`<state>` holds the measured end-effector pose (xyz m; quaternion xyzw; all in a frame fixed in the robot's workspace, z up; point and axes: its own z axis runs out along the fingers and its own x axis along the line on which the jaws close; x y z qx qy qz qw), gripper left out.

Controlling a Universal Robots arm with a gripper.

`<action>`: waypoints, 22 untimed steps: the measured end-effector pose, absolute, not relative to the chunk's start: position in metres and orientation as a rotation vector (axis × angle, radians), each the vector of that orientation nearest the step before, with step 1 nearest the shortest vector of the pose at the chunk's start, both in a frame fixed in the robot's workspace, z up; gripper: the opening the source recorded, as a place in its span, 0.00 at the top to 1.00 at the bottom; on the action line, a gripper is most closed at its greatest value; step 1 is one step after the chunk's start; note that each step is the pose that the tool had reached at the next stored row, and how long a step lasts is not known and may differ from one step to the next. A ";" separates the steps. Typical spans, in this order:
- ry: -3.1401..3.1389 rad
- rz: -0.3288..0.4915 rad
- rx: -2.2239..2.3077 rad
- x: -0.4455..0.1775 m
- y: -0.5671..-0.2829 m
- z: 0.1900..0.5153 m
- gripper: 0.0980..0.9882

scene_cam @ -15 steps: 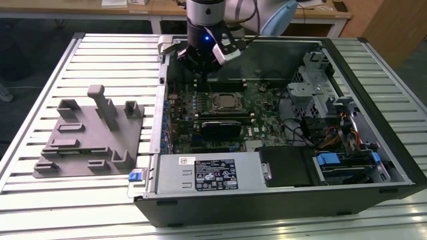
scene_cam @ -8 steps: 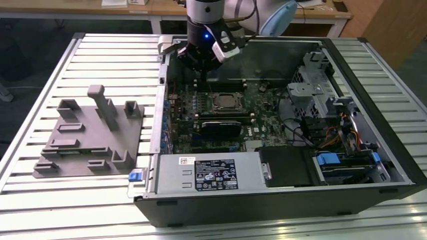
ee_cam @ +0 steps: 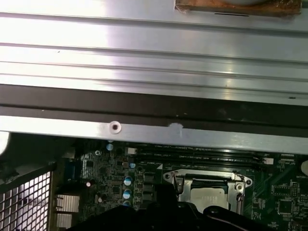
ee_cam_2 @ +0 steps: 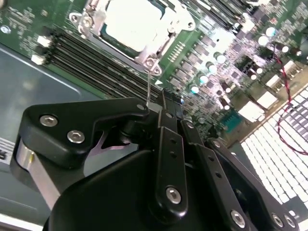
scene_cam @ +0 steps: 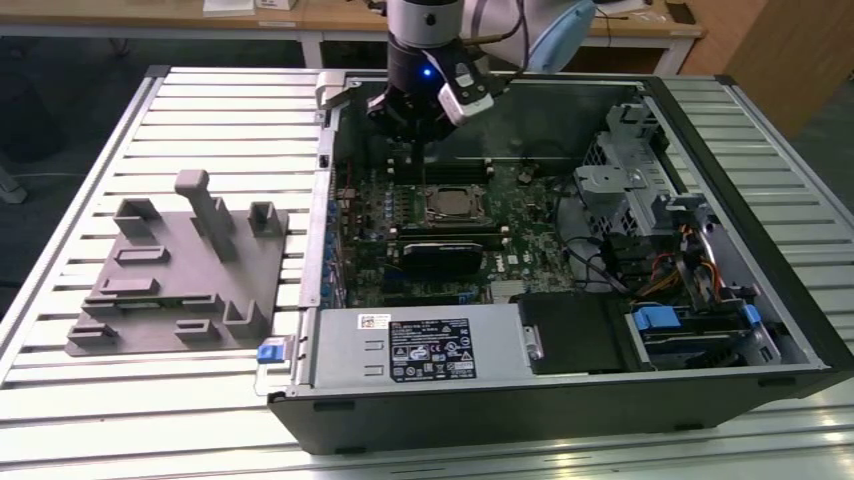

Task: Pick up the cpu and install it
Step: 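Install the first cpu locking lever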

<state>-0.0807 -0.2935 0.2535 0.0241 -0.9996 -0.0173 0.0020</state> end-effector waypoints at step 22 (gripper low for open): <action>-3.136 -0.057 0.076 -0.057 -0.294 0.249 0.99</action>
